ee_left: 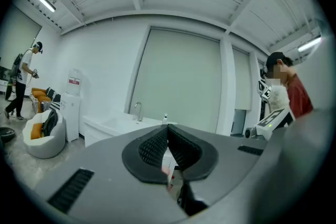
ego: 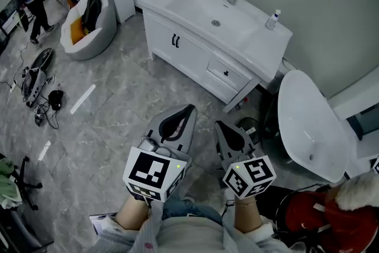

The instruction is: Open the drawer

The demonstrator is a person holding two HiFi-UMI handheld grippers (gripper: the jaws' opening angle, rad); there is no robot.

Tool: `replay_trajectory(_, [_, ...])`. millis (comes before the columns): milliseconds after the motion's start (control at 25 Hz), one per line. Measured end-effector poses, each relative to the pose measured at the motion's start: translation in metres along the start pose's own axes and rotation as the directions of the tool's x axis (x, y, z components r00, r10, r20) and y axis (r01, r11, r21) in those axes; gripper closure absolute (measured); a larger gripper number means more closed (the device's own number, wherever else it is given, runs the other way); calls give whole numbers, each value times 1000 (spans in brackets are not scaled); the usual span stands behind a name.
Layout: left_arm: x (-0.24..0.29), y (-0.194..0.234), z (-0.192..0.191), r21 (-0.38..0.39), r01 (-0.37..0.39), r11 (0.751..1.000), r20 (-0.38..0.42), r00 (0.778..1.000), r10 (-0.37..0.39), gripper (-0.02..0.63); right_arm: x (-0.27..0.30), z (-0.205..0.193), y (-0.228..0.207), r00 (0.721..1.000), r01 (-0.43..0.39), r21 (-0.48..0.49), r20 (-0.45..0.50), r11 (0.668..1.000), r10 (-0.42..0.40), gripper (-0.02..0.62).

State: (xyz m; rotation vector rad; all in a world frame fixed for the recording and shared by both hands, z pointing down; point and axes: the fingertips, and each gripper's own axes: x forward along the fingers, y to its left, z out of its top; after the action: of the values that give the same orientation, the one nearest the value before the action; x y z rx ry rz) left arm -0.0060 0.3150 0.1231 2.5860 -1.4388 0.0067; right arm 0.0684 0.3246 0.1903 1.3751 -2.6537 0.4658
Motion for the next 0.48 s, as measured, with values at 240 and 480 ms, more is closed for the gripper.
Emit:
replay_trajectory(240, [46, 48, 12, 14, 78, 997, -12, 997, -77, 589, 53, 17, -24, 996, 91, 23, 19, 996, -91, 586])
replay_trajectory(480, [68, 81, 10, 8, 120, 993, -28, 992, -120, 589, 80, 18, -37, 986, 166, 49, 22, 985, -168, 586])
